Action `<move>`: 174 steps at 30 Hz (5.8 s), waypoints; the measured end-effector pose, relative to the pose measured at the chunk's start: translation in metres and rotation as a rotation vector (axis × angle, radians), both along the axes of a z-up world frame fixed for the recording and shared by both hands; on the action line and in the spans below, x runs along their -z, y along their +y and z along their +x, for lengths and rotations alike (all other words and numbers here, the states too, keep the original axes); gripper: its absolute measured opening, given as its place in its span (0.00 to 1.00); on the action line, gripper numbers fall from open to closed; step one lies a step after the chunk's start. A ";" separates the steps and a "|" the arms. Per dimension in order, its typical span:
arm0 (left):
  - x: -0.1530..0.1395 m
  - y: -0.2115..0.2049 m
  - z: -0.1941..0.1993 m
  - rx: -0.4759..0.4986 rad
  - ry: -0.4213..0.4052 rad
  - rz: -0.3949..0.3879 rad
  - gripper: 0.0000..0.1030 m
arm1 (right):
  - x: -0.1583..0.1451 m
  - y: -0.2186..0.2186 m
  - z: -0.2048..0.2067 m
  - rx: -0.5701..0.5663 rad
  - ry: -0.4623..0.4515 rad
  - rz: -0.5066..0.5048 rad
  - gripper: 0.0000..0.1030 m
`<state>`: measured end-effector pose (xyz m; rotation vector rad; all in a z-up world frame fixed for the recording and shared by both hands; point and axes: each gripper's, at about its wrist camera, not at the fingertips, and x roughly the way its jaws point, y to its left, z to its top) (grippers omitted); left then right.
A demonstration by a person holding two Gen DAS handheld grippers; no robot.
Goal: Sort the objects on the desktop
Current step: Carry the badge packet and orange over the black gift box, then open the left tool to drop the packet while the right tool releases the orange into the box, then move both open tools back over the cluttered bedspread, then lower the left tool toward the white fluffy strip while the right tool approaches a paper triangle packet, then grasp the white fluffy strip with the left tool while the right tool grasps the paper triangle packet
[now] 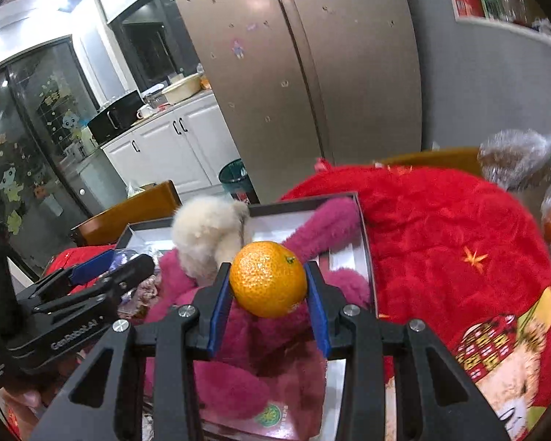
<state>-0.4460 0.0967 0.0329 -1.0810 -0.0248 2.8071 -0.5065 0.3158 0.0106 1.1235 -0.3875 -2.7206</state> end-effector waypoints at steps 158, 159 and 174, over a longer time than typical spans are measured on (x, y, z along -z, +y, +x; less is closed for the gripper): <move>0.064 -0.081 0.272 0.161 -0.116 -0.125 0.27 | 0.049 -0.168 0.284 -0.356 -0.072 -0.126 0.29; 0.064 -0.081 0.272 0.161 -0.116 -0.123 0.27 | 0.047 -0.168 0.287 -0.360 -0.060 -0.113 0.29; 0.041 -0.085 0.292 0.132 -0.038 -0.090 0.27 | 0.002 -0.182 0.322 -0.349 0.091 0.034 0.29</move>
